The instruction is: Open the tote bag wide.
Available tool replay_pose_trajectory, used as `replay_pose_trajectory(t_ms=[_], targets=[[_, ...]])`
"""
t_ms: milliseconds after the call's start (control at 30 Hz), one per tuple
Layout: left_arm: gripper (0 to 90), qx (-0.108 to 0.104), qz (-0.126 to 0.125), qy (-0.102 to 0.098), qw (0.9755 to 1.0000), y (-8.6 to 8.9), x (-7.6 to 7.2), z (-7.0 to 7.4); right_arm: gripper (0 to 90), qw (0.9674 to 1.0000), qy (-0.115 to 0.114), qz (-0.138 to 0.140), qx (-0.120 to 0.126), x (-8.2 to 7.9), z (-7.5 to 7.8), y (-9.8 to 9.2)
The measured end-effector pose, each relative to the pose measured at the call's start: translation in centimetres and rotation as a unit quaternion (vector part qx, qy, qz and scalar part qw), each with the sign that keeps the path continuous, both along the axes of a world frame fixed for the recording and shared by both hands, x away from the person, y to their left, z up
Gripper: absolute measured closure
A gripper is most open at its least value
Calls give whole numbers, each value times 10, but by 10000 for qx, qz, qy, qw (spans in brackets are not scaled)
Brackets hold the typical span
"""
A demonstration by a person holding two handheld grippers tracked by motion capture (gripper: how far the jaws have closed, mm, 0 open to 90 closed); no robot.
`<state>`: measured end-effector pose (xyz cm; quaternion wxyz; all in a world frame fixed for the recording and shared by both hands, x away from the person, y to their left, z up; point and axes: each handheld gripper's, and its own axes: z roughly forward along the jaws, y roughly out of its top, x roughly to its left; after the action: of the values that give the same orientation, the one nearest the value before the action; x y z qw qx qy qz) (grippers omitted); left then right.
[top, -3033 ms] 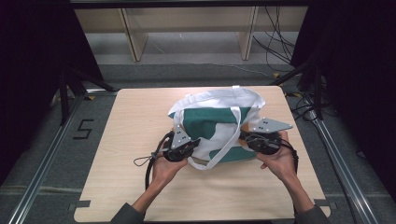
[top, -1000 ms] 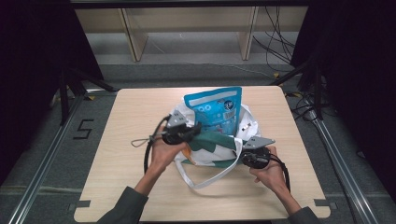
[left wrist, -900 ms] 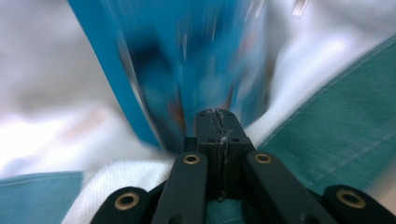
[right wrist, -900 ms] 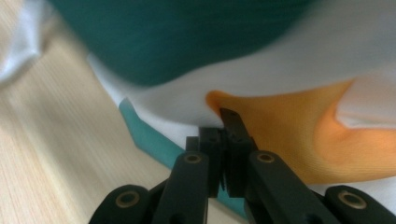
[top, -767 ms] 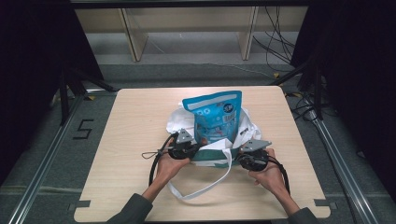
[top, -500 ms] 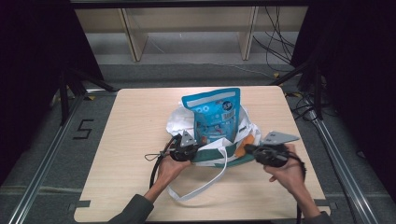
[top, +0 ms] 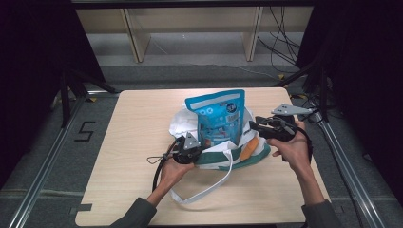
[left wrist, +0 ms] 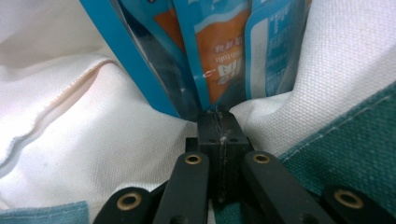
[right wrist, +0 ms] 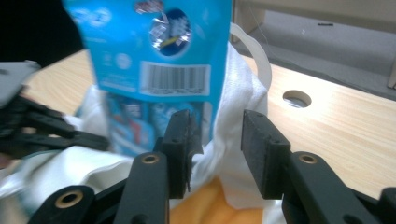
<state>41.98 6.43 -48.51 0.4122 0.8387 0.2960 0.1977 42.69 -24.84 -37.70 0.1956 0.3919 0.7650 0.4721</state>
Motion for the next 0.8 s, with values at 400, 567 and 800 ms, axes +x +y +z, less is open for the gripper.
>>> replay_pose_trajectory(t_ms=[400,567,800], targets=[[892,-439,-15,147,9989,2,3,0,890,9948,641,-305,-731,31,-57,-20],[895,-247,26,180,9995,-1,8,-15,891,9878,1230,-342,-894,41,-108,-21],[895,-525,206,377,9977,0,9,-26,889,9877,1086,-464,-1027,35,-111,-16]])
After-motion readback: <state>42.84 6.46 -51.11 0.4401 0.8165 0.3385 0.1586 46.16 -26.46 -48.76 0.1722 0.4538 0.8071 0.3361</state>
